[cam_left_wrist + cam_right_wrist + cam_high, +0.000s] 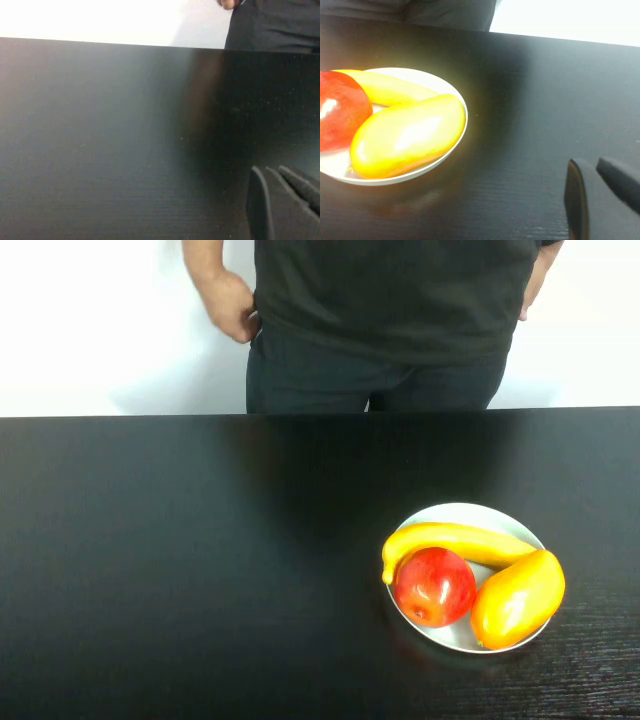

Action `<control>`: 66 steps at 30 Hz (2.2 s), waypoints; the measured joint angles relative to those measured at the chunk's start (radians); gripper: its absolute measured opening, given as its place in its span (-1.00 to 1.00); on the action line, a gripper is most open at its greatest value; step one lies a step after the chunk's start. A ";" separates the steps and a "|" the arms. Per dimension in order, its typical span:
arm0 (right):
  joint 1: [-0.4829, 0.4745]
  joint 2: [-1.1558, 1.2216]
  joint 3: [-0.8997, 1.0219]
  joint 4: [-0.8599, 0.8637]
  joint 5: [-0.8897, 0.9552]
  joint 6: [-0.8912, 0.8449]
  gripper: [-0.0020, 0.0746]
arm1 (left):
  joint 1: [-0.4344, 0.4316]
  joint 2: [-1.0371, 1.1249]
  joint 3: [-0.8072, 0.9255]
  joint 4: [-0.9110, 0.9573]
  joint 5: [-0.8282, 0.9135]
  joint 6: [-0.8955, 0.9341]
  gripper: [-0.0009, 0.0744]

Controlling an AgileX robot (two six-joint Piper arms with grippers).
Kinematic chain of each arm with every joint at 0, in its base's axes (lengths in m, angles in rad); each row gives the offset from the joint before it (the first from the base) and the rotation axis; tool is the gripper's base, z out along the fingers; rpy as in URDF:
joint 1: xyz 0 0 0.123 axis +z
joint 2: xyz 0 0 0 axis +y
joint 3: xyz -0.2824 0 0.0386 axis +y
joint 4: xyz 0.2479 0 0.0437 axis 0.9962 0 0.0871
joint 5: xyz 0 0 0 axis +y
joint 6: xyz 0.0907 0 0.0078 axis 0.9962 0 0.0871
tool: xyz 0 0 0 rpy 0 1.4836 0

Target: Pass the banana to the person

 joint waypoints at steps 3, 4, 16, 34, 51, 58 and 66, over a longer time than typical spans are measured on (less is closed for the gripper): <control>0.000 0.000 0.000 0.000 0.000 0.000 -0.97 | 0.000 0.000 0.000 0.000 0.000 0.000 -0.99; 0.000 0.000 0.000 0.000 0.000 0.000 -0.97 | 0.000 0.000 0.000 0.000 0.000 0.000 -0.99; 0.000 0.000 0.000 0.000 0.000 0.000 -0.97 | 0.000 0.000 0.000 0.000 0.000 0.000 -0.99; 0.000 0.000 0.003 0.106 -0.234 0.022 -0.97 | 0.000 0.000 0.000 0.000 0.000 0.000 -0.99; 0.000 0.000 -0.021 0.409 -0.330 0.046 -0.97 | 0.000 0.000 0.000 0.000 0.000 0.000 -0.99; 0.000 0.097 -0.255 0.414 -0.022 0.050 -0.97 | 0.000 0.000 0.000 0.000 0.000 0.000 -0.99; 0.000 0.412 -0.540 0.292 0.432 0.052 -0.97 | 0.000 0.000 0.000 0.000 0.000 0.000 -0.99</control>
